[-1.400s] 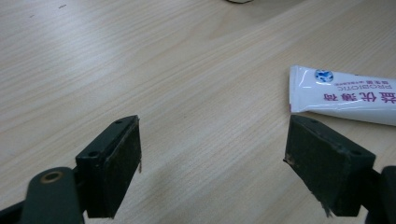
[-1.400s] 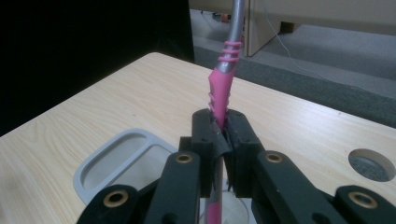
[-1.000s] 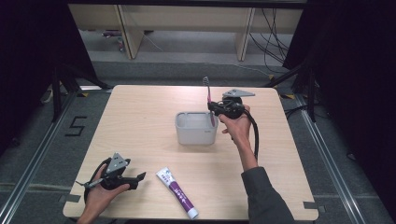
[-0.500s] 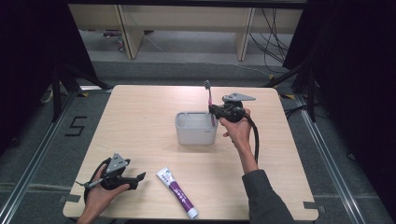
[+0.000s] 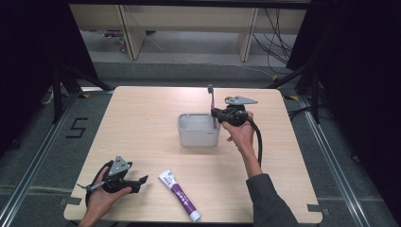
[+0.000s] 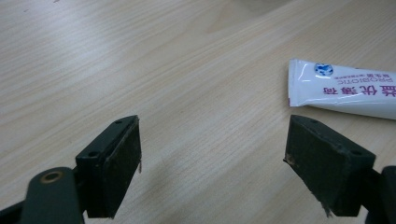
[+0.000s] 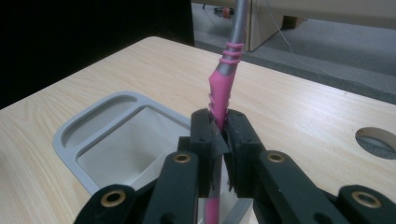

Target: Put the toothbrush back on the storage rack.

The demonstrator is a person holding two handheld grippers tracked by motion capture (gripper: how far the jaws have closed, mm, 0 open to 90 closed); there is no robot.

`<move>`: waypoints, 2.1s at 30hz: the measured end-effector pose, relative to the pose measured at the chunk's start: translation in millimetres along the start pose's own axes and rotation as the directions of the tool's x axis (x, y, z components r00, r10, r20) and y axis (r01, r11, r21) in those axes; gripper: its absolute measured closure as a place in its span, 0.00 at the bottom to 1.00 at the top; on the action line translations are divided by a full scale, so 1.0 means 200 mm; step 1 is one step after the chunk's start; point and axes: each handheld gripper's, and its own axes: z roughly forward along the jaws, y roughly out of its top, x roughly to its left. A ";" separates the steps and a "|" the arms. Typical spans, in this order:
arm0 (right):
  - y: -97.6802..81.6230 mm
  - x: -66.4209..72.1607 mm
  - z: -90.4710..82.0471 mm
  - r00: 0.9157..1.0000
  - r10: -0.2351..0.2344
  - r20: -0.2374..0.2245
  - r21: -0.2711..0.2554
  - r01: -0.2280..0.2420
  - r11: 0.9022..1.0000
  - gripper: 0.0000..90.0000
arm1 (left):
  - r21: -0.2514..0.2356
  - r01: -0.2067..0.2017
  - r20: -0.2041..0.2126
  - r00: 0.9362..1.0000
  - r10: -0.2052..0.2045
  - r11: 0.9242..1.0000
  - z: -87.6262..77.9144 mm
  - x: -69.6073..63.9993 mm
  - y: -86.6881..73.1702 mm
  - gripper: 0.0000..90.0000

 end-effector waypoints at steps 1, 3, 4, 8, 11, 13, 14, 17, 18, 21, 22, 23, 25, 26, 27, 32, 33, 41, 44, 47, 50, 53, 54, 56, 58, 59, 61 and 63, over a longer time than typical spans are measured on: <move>0.00 -0.01 0.00 0.999 -0.029 0.012 -0.003 0.029 1.000 0.91 | 0.005 0.003 -0.003 1.000 -0.003 1.000 0.00 0.00 0.00 0.20; 0.00 -0.01 -0.01 0.999 -0.030 0.017 0.002 0.030 1.000 0.90 | 0.011 -0.004 -0.004 1.000 0.004 1.000 0.00 0.00 0.00 0.20; -0.01 -0.01 -0.01 1.000 -0.002 0.013 0.014 0.002 1.000 0.90 | 0.011 -0.003 -0.005 1.000 0.003 1.000 0.00 0.00 0.00 0.20; -0.02 -0.02 -0.01 1.000 -0.008 0.007 0.012 0.008 1.000 0.87 | 0.007 0.000 -0.004 1.000 0.000 1.000 0.00 0.00 0.00 0.20; -0.01 -0.03 -0.01 1.000 -0.029 -0.006 -0.006 0.029 1.000 0.81 | 0.012 -0.002 -0.006 1.000 0.002 1.000 0.00 0.00 0.00 0.20; -0.01 -0.01 -0.03 1.000 -0.019 0.014 0.002 0.019 1.000 0.74 | 0.009 -0.002 -0.007 1.000 0.002 1.000 0.00 0.00 0.00 0.20; -0.01 -0.01 -0.03 0.999 -0.035 0.015 -0.004 0.035 0.999 0.67 | 0.011 -0.005 -0.005 1.000 0.005 1.000 0.00 0.00 0.00 0.20; 0.00 0.00 -0.05 0.999 -0.017 0.041 -0.004 0.017 1.000 0.57 | 0.008 -0.003 -0.006 1.000 0.003 1.000 -0.01 0.00 0.00 0.20; 0.00 0.00 -0.06 0.999 -0.016 0.040 -0.003 0.017 1.000 0.54 | 0.006 -0.002 -0.004 1.000 0.002 1.000 -0.01 0.00 0.00 0.20; 0.00 -0.01 -0.10 0.998 -0.030 0.061 -0.025 0.032 0.999 0.47 | 0.006 0.000 -0.009 1.000 0.000 1.000 -0.01 0.00 0.00 0.20; 0.00 -0.01 -0.11 0.999 -0.012 0.053 -0.027 0.013 1.000 0.46 | 0.005 0.003 -0.008 1.000 -0.002 1.000 -0.01 0.00 0.00 0.20; 0.00 -0.02 -0.12 0.998 -0.023 0.056 -0.030 0.025 0.999 0.45 | 0.008 -0.002 -0.004 1.000 0.002 1.000 -0.01 0.01 0.00 0.20; 0.00 -0.01 -0.14 0.998 -0.016 0.055 -0.033 0.018 0.999 0.43 | 0.009 -0.005 -0.005 1.000 0.005 1.000 -0.01 0.00 0.00 0.20; 0.00 -0.02 -0.16 0.997 -0.038 0.067 -0.035 0.040 0.999 0.43 | 0.009 -0.003 -0.005 1.000 0.003 1.000 -0.01 0.00 0.00 0.20; 0.00 -0.01 -0.17 0.998 -0.011 0.054 -0.022 0.012 1.000 0.43 | 0.007 -0.003 -0.007 1.000 0.003 1.000 -0.01 0.00 0.00 0.20; -0.02 -0.02 -0.22 0.996 -0.047 0.072 -0.038 0.049 0.998 0.40 | 0.007 0.000 -0.005 1.000 0.000 1.000 -0.01 0.00 0.00 0.20; -0.02 0.00 -0.24 0.998 -0.003 0.056 -0.022 0.004 1.000 0.40 | 0.006 0.001 -0.008 1.000 -0.001 1.000 -0.01 0.00 0.00 0.20; -0.11 0.00 -0.30 0.998 -0.029 0.051 -0.008 0.029 1.000 0.36 | 0.006 -0.008 -0.008 1.000 0.008 1.000 -0.01 0.00 0.00 0.20; -0.13 0.00 -0.32 0.998 -0.047 0.038 0.004 0.047 0.999 0.35 | 0.000 -0.001 -0.009 1.000 0.001 1.000 -0.01 0.00 0.00 0.20; -0.14 0.00 -0.34 0.998 -0.033 0.048 -0.001 0.033 0.999 0.35 | 0.000 -0.002 -0.005 1.000 0.002 1.000 -0.01 0.00 0.00 0.20; -0.15 0.00 -0.35 0.999 -0.026 0.033 0.012 0.026 1.000 0.34 | -0.001 -0.008 -0.003 1.000 0.008 1.000 -0.02 0.00 0.00 0.20; -0.18 0.01 -0.36 0.999 -0.010 0.038 0.031 0.009 0.999 0.33 | -0.011 0.000 -0.003 1.000 0.000 1.000 -0.01 0.00 0.01 0.20; -0.19 0.00 -0.36 0.999 -0.018 0.036 0.029 0.017 0.999 0.33 | 0.002 -0.011 0.000 1.000 0.011 1.000 -0.02 0.00 0.01 0.20; -0.20 -0.01 -0.37 0.999 -0.026 0.047 0.039 0.024 0.999 0.33 | -0.002 -0.012 -0.006 1.000 0.012 1.000 -0.02 0.00 0.00 0.20; -0.21 0.00 -0.38 0.999 0.004 0.047 0.045 -0.006 0.999 0.34 | -0.003 -0.014 -0.006 1.000 0.014 1.000 -0.02 0.00 0.00 0.20; -0.22 -0.02 -0.38 0.998 -0.035 0.059 0.048 0.032 0.998 0.34 | -0.003 -0.013 -0.007 1.000 0.013 1.000 -0.02 0.00 0.00 0.20; -0.23 -0.01 -0.39 0.998 -0.015 0.055 0.054 0.012 0.998 0.33 | -0.002 -0.012 -0.007 1.000 0.012 1.000 -0.02 0.00 0.00 0.20; -0.25 -0.01 -0.41 0.998 -0.036 0.053 0.064 0.032 0.997 0.34 | 0.005 -0.016 -0.005 1.000 0.016 1.000 -0.02 0.00 0.00 0.20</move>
